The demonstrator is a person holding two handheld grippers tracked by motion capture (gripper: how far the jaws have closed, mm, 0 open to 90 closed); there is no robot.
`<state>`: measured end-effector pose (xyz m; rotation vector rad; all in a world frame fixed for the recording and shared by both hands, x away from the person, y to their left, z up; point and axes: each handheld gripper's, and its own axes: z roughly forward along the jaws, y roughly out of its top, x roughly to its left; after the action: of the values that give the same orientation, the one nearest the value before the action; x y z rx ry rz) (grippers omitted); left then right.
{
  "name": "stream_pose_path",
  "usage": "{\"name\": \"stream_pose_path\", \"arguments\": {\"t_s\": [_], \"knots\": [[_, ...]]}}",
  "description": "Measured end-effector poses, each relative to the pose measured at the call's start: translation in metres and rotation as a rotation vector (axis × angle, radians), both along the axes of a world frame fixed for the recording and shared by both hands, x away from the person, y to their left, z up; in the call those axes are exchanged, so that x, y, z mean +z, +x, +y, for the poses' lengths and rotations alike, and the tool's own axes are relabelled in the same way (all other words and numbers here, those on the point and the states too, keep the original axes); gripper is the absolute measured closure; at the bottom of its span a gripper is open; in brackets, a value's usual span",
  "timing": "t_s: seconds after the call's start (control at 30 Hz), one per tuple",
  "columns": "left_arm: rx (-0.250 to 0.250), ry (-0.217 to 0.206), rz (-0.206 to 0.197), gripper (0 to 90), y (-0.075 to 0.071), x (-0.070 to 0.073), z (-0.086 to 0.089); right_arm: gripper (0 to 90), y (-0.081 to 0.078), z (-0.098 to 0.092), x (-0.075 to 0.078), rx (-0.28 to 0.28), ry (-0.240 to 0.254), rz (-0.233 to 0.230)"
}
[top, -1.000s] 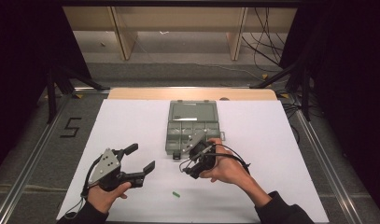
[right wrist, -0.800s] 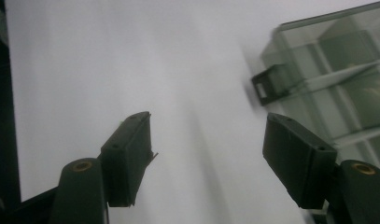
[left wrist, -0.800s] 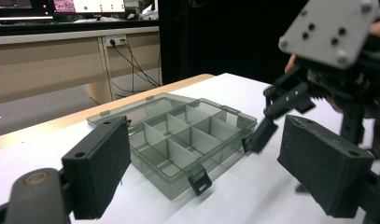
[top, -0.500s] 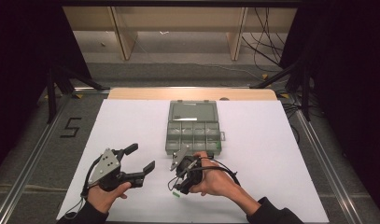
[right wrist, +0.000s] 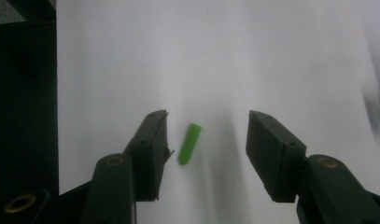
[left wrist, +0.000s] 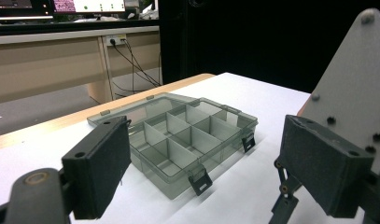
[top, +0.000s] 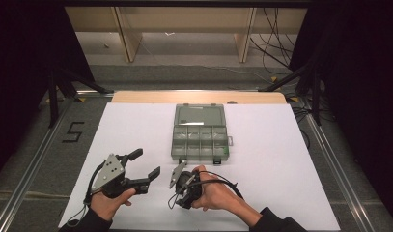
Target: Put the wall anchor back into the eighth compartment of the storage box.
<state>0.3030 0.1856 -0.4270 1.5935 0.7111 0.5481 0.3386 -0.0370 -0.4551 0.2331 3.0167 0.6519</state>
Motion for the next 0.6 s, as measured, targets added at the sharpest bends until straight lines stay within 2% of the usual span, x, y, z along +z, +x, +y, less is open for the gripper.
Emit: {"name": "stream_pose_path", "arguments": {"t_s": [0.17,0.2,0.27,0.6], "knots": [[0.001,0.0,0.001,16.0,-0.0006,0.0006,0.0011,57.0,0.0001,0.0031,-0.0058,0.007,-0.014,0.014],[0.002,-0.001,0.002,15.9,-0.0004,0.0004,0.001,57.9,-0.0004,0.0034,-0.0067,0.0,-0.018,0.03],[0.001,0.001,0.003,15.9,0.0,0.0,0.0005,60.0,0.0006,0.004,-0.0079,0.016,-0.018,0.024],[0.001,0.0,0.003,16.0,-0.0003,0.0002,0.0007,70.6,0.0016,0.0049,-0.0105,0.014,-0.039,0.039]]}}
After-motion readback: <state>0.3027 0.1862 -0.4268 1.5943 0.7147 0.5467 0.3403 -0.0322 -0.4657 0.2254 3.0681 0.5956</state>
